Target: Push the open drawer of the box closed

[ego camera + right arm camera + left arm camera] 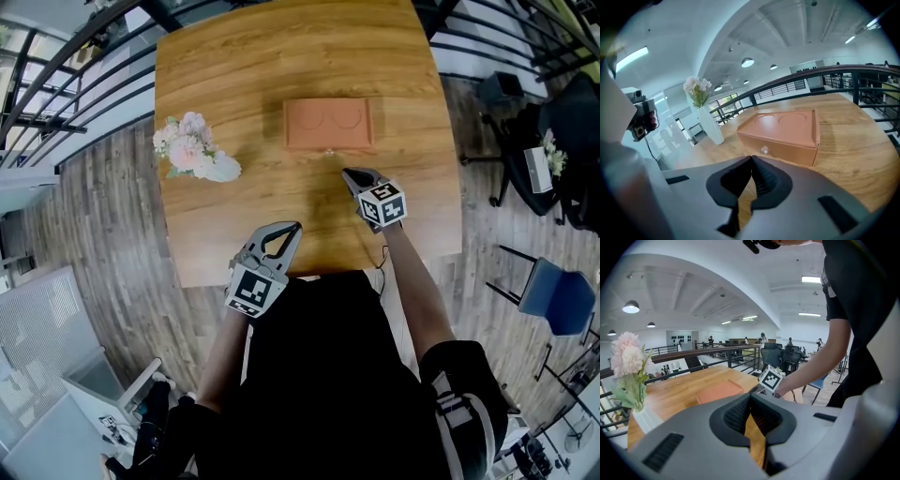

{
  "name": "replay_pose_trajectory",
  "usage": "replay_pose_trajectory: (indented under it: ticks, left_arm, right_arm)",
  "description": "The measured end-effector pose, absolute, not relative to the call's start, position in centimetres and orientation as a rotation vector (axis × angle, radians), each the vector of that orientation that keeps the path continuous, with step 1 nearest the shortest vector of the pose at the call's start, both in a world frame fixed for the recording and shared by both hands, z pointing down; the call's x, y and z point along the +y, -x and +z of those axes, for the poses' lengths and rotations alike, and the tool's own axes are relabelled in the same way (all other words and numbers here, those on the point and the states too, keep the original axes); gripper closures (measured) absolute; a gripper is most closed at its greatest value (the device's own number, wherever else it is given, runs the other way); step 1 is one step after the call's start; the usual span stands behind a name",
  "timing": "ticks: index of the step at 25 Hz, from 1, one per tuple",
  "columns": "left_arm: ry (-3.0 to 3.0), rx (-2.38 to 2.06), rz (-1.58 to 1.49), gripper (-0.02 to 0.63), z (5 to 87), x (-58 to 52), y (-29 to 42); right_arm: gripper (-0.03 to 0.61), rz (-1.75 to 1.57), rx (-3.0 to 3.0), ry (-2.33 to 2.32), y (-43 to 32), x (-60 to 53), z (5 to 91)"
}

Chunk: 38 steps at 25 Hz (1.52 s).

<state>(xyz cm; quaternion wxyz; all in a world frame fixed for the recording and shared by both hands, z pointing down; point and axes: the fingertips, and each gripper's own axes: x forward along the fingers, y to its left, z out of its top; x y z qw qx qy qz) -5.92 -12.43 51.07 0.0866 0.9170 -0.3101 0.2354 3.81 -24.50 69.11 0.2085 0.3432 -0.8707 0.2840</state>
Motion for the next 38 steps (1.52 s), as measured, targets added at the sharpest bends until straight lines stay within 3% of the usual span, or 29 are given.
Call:
replay_pose_trajectory:
  ticks: [21, 38]
  left_arm:
    - [-2.731, -0.932, 0.678, 0.592, 51.2, -11.8, 5.2]
    - [-2.711, -0.979, 0.677, 0.592, 51.6, -11.8, 5.3]
  right_arm:
    - [0.563, 0.304, -2.474, -0.909, -4.9, -18.1, 59.6]
    - [0.563, 0.232, -2.494, -0.852, -4.3, -17.5, 58.4]
